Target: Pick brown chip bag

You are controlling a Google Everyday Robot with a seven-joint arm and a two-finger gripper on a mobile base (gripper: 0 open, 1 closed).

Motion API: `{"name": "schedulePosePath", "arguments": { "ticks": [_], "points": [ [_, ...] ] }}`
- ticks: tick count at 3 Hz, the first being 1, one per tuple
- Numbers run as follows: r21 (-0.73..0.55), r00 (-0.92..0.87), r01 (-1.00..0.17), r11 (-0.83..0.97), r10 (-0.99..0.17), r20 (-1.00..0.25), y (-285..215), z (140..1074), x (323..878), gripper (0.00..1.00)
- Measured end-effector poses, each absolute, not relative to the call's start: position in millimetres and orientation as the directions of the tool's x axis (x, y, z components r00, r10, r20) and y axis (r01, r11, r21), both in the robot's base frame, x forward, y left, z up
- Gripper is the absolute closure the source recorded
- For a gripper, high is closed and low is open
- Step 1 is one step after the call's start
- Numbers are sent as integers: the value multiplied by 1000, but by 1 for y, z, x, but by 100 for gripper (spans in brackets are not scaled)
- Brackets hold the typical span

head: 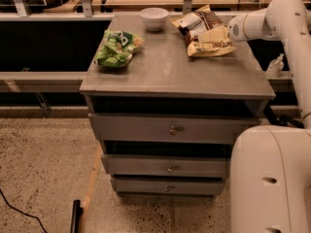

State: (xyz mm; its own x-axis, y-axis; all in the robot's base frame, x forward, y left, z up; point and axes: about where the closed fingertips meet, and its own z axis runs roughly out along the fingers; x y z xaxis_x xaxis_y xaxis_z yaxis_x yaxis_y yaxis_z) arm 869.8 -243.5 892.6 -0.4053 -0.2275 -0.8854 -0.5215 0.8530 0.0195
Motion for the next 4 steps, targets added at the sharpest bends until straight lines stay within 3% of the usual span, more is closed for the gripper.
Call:
{"name": "schedulePosePath", "arguments": {
  "ticks": [3, 4],
  "points": [
    [44, -431, -555, 831, -242, -869, -223, 862, 883, 86],
    [44, -431, -555, 831, -242, -869, -223, 863, 883, 100]
  ]
}}
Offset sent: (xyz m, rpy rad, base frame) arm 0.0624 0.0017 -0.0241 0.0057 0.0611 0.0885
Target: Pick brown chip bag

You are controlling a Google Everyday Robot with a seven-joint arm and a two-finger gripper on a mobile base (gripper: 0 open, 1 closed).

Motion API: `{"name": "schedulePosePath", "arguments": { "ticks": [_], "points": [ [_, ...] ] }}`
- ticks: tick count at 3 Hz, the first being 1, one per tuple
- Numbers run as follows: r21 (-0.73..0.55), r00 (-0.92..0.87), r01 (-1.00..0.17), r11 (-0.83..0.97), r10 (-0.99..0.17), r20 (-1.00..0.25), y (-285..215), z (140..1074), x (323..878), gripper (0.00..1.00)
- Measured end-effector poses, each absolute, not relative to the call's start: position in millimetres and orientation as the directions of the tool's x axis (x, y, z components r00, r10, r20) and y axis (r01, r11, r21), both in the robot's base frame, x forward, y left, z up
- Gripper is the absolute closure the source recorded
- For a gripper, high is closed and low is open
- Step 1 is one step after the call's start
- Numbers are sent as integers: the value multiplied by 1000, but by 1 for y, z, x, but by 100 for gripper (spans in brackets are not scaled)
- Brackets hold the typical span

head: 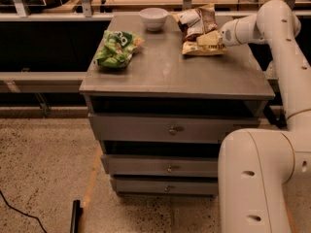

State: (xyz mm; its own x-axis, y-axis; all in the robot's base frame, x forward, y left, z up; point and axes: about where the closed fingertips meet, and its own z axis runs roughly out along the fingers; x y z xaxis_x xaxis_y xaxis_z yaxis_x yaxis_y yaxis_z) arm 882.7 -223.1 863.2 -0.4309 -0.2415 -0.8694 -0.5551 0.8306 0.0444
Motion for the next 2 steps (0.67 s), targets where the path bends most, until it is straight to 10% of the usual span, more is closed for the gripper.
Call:
{"name": "schedulePosePath", "arguments": {
  "ticks": [2],
  "points": [
    [103, -316, -728, 678, -198, -928, -190, 985, 801, 100]
  ]
}}
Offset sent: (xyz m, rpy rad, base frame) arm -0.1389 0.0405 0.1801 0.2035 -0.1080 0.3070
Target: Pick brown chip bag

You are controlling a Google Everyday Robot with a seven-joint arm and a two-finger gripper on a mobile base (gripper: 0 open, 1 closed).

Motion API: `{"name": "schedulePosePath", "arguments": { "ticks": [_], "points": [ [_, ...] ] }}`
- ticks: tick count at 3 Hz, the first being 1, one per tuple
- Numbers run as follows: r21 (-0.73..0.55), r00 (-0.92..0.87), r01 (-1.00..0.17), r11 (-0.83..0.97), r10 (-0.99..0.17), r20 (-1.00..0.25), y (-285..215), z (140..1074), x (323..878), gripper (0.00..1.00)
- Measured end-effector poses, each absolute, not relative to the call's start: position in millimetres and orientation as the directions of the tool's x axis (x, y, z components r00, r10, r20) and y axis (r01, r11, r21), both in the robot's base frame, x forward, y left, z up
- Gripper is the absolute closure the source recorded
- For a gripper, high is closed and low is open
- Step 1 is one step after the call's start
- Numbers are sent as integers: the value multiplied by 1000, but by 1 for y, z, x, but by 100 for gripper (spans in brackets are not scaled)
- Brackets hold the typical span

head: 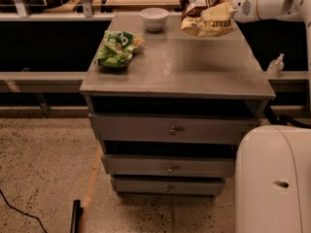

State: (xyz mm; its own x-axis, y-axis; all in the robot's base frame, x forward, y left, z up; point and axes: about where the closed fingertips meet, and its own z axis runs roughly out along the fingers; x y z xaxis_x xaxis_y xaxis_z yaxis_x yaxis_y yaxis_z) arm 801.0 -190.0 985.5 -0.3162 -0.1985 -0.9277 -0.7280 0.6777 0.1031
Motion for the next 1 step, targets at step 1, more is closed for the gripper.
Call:
{"name": "schedulePosePath", "arguments": {
  "ticks": [1],
  "points": [
    [103, -316, -728, 678, -199, -928, -190, 985, 801, 100]
  ]
}}
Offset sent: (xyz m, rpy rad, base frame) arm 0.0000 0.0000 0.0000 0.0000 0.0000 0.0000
